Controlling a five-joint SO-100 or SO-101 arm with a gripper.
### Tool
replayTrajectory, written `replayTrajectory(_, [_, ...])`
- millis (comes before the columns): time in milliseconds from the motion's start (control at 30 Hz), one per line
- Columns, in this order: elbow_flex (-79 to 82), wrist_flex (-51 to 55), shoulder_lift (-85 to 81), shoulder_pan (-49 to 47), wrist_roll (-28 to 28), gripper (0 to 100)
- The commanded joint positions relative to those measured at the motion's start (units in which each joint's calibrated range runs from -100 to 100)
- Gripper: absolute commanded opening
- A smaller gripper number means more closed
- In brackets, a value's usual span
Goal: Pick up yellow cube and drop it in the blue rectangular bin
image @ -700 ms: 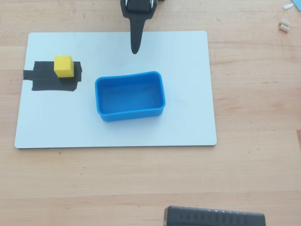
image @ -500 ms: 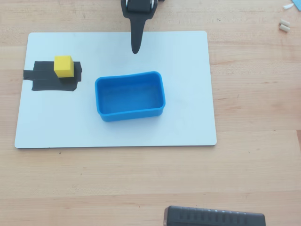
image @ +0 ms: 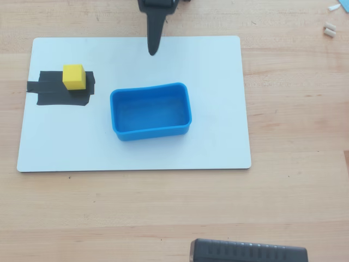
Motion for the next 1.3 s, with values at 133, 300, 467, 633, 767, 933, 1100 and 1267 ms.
replayTrajectory(133, [-28.5, 5.5, 26.1, 5.9, 4.8, 0])
replayTrajectory(300, [-38.8, 6.5, 40.1, 13.7, 10.5, 1])
replayTrajectory(467, [-50.3, 6.6, 55.4, 18.9, 13.8, 1])
replayTrajectory(633, [-62.9, 8.9, 68.0, 22.4, 16.4, 1])
replayTrajectory(767, [-67.6, 8.1, 75.7, 24.3, 17.1, 1])
replayTrajectory(933, [-66.9, 7.1, 77.0, 25.1, 16.8, 3])
replayTrajectory(1100, [-66.7, 6.2, 78.2, 26.6, 16.7, 23])
replayTrajectory(1267, [-66.7, 5.0, 81.2, 27.8, 16.5, 31])
